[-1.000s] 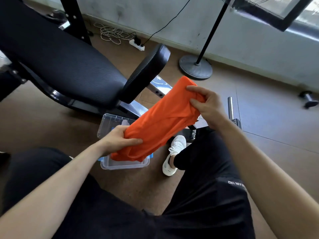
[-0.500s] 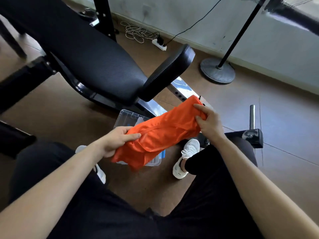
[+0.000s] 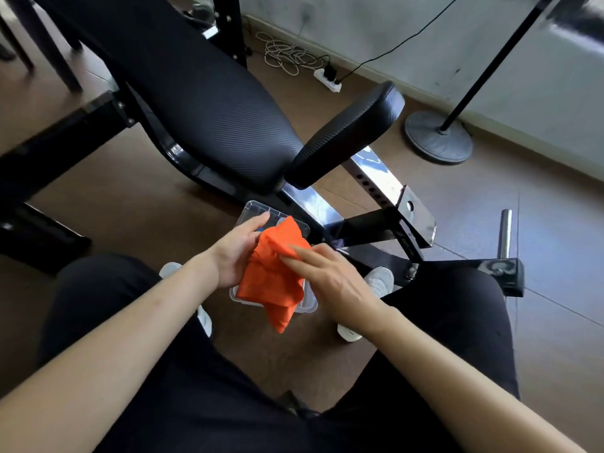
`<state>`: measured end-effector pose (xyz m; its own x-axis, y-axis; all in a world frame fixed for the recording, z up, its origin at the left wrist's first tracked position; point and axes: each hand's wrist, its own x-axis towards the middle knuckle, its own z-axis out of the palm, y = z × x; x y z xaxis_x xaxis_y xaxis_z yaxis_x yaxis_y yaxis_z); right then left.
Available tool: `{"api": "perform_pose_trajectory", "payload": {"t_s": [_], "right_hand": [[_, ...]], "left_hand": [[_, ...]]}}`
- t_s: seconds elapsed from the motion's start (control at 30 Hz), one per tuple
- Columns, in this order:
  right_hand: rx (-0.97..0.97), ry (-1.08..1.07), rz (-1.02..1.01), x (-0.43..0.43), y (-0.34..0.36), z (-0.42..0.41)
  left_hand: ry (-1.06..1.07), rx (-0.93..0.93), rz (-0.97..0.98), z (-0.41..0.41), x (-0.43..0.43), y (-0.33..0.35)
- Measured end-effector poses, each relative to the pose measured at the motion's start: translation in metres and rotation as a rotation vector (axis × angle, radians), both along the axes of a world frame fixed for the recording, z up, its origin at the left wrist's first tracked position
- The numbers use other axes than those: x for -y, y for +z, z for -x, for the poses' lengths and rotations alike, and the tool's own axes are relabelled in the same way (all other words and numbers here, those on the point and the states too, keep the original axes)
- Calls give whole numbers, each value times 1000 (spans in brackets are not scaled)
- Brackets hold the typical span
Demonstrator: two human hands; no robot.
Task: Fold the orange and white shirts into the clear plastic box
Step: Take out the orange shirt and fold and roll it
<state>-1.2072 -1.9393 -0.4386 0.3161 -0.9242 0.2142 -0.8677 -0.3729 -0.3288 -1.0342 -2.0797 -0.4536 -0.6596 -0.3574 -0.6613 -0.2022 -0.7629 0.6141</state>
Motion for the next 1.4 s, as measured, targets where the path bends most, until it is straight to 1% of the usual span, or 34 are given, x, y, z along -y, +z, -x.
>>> {"api": "perform_pose_trajectory", "payload": {"t_s": [0.1,0.13,0.17,0.23,0.27,0.3,0.37,0.47,0.5,0.53,0.6,0.67,0.73,0.8,0.97,1.07,1.17,1.23,1.3,1.4], "right_hand": [[-117,98,-20,-4,-15,-10],[-146,119,-27,-5,-20,-14],[-162,135,-39,-7,-26,-17],[-154,162,-73,-10,-31,-21],[-106,176,-96,-11,-31,-22],[-8,180,-125,-13,-29,-23],[240,90,-132,-16,-24,-20],[559,-292,-123,-9,-22,-3],[634,-397,-132,-5,-20,4],[678,-459,-134,-1,-18,12],[693,-479,-166,9,-12,24],[652,-400,-257,17,-5,28],[614,-294,-346,23,-4,27],[635,-265,-408,26,-8,24],[618,-470,-342,28,-12,30],[630,-580,-282,27,-14,37],[599,-631,-310,25,-18,39],[565,-583,-409,24,-18,43],[548,-476,-538,23,-16,46],[571,-350,-634,19,-11,43]], "left_hand": [[-57,-21,-2,0,-2,3],[-74,-15,25,-1,-3,0],[-66,7,85,0,-4,-4],[23,88,289,0,-3,-12],[63,117,373,-1,-2,-15],[82,129,433,-1,-1,-16],[73,135,527,-4,5,-18],[0,117,631,-9,8,-16],[-36,82,653,-11,8,-14],[-86,43,675,-12,6,-11],[-193,-16,715,-15,3,-5],[-299,-52,729,-18,1,0],[-370,-49,746,-19,-2,3],[-414,-32,812,-20,-2,1],[-452,103,889,-21,4,-7],[-352,162,908,-14,3,-16],[-165,208,911,-8,3,-24],[-39,223,887,-6,4,-25],[55,214,872,-6,9,-26],[93,160,846,-6,11,-21]]}}
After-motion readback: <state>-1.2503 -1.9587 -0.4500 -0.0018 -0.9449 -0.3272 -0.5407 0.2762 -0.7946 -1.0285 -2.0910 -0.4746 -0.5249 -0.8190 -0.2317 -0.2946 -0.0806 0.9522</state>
